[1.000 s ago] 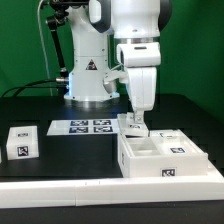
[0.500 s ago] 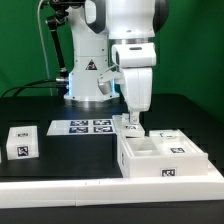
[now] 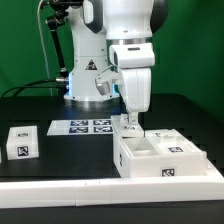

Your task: Assemble cabinet

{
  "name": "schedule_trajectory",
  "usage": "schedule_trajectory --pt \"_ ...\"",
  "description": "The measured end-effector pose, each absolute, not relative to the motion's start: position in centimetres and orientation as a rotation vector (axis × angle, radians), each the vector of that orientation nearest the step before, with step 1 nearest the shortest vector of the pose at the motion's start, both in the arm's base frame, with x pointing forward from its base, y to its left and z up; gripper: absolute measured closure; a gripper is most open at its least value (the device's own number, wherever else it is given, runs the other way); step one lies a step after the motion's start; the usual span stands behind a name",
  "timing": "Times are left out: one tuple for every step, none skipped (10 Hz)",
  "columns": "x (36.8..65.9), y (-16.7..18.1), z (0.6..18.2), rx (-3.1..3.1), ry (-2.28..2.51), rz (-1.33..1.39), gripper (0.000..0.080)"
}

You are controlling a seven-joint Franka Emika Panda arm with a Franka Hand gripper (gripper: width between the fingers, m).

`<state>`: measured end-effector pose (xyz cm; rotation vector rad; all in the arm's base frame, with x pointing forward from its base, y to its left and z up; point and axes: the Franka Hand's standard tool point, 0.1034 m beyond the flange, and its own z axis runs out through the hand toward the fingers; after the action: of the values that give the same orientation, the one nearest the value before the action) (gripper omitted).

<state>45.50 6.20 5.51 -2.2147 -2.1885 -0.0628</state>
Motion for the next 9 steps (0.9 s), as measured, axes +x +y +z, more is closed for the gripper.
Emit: schedule_trajectory --pt "45.50 6.22 5.49 -2.208 -2.194 -0.063 0.0729" --pt "45.49 6.22 5.47 -2.203 -2.199 -0.062 0.0729" --pt "45.49 6.21 5.46 -2.201 -2.201 -0.062 0.0729" --pt "45.49 6.11 5.45 -2.194 -2.206 -0.059 0.0729" --pt "45.48 5.94 5.45 -2.187 -2.209 -0.048 0.0729" --pt "45.50 5.83 5.47 -2.184 -2.210 -0.036 0.0729" --pt "45.55 5.74 5.51 -2.179 -2.210 -0.025 0.0729" --pt "45.69 5.60 5.54 -2.176 -2.213 -0.020 0.0729" --pt "46.00 5.52 5.59 -2.174 -2.217 -0.022 0.0729"
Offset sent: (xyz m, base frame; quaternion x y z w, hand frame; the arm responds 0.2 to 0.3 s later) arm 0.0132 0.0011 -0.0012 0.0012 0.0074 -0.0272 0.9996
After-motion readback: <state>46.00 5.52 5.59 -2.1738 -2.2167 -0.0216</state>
